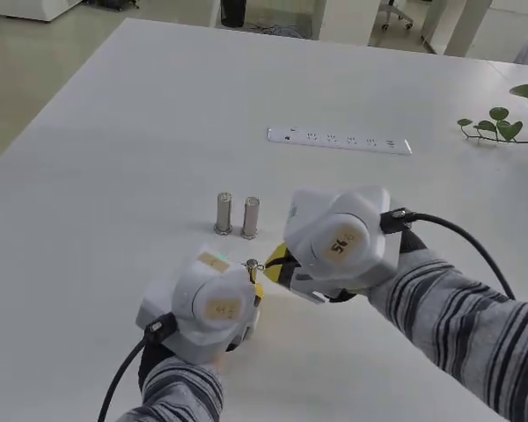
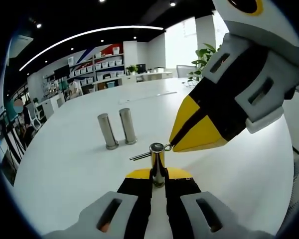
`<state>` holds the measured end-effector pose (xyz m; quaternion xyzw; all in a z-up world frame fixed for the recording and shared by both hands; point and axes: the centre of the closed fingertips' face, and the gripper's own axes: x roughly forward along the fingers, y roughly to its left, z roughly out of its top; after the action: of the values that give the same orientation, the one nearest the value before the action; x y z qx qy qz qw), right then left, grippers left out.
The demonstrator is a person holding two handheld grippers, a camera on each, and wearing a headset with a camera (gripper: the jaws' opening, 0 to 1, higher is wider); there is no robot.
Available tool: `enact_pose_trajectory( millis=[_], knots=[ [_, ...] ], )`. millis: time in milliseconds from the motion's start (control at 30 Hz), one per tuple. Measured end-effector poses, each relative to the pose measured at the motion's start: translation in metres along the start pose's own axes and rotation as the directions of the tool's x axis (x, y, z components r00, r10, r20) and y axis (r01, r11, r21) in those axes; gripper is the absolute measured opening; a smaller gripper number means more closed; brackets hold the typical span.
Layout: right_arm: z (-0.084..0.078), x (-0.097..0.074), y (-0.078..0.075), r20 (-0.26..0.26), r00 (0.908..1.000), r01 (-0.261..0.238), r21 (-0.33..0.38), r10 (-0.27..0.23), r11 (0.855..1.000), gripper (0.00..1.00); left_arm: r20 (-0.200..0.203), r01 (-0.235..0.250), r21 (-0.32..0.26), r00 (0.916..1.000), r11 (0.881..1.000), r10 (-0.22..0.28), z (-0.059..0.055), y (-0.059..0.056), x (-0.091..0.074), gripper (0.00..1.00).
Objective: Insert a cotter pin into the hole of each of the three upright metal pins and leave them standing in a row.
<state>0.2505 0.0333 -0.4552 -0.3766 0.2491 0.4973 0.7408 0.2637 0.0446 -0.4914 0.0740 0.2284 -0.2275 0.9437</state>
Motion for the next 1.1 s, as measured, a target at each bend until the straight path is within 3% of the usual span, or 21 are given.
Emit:
enact_pose_trajectory(
  millis=[167, 367, 733, 900, 1100],
  knots=[
    [-0.009, -0.004, -0.004, 0.008, 0.9998, 0.019, 0.118, -0.02, 0.993, 0.0, 0.004, 0.011, -0.003, 0.9999, 1.0, -0.011, 0.001, 0.0, 0.0, 0.05],
    [-0.021, -0.012, -0.009, 0.003, 0.999, 0.043, 0.187, -0.045, 0.981, 0.0, 0.003, 0.004, -0.011, 1.0, 1.0, -0.004, 0.002, 0.005, -0.001, 0.05],
    [-0.034, -0.021, -0.002, 0.011, 0.9982, 0.055, 0.267, -0.06, 0.962, 0.0, 0.013, -0.038, -0.024, 0.9992, 0.999, 0.038, 0.007, 0.031, -0.005, 0.05],
    [-0.033, -0.022, 0.0, 0.036, 0.9972, 0.052, 0.296, -0.065, 0.954, 0.04, 0.014, -0.06, -0.03, 0.9981, 0.998, 0.06, 0.007, 0.042, -0.007, 0.05],
    [-0.028, -0.024, -0.001, 0.087, 0.9925, 0.05, 0.354, -0.086, 0.934, 0.13, 0.004, -0.082, -0.052, 0.9966, 0.995, 0.082, 0.002, 0.053, -0.009, 0.05]
  ],
)
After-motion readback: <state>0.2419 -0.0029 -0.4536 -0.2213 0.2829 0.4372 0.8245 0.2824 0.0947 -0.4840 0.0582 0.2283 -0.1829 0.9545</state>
